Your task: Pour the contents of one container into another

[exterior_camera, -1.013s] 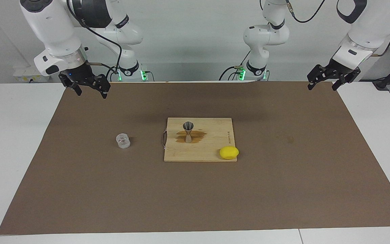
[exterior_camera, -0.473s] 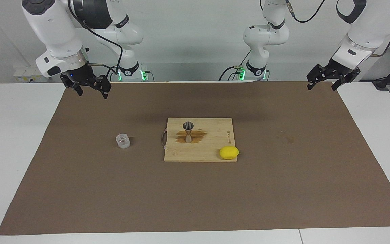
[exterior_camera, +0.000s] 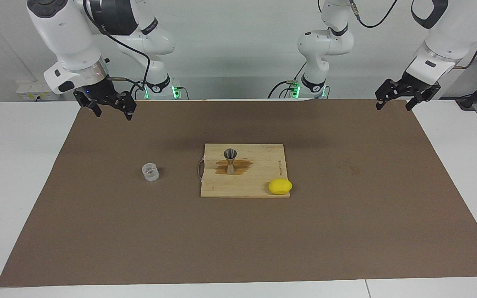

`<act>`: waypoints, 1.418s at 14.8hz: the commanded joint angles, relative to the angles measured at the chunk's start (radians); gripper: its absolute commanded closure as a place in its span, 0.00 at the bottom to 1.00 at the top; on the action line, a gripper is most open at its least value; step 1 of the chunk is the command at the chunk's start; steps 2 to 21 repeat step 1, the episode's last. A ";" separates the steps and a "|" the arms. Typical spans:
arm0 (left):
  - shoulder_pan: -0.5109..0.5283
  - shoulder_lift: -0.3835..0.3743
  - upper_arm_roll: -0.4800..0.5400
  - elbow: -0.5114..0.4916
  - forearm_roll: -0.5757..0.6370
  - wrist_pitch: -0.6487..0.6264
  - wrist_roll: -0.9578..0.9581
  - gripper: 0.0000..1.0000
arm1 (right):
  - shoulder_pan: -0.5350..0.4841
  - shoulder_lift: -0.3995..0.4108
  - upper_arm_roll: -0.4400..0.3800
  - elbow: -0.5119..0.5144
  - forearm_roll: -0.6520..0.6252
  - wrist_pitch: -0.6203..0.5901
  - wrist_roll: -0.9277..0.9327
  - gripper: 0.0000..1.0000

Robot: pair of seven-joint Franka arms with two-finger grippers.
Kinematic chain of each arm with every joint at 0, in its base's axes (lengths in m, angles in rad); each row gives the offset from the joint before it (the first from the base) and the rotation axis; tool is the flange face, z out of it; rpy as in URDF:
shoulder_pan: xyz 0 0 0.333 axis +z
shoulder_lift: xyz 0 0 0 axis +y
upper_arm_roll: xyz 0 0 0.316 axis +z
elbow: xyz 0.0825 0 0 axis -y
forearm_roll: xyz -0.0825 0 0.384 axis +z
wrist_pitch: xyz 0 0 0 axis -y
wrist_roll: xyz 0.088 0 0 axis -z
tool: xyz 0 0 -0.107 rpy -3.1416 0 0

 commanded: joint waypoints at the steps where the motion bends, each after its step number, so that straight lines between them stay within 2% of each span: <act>1: -0.020 -0.016 0.015 -0.019 0.022 0.006 -0.015 0.00 | -0.003 -0.025 0.002 -0.026 -0.003 0.008 -0.024 0.00; 21: -0.020 -0.016 0.015 -0.019 0.022 0.006 -0.015 0.00 | -0.003 -0.025 0.002 -0.026 -0.003 0.008 -0.024 0.00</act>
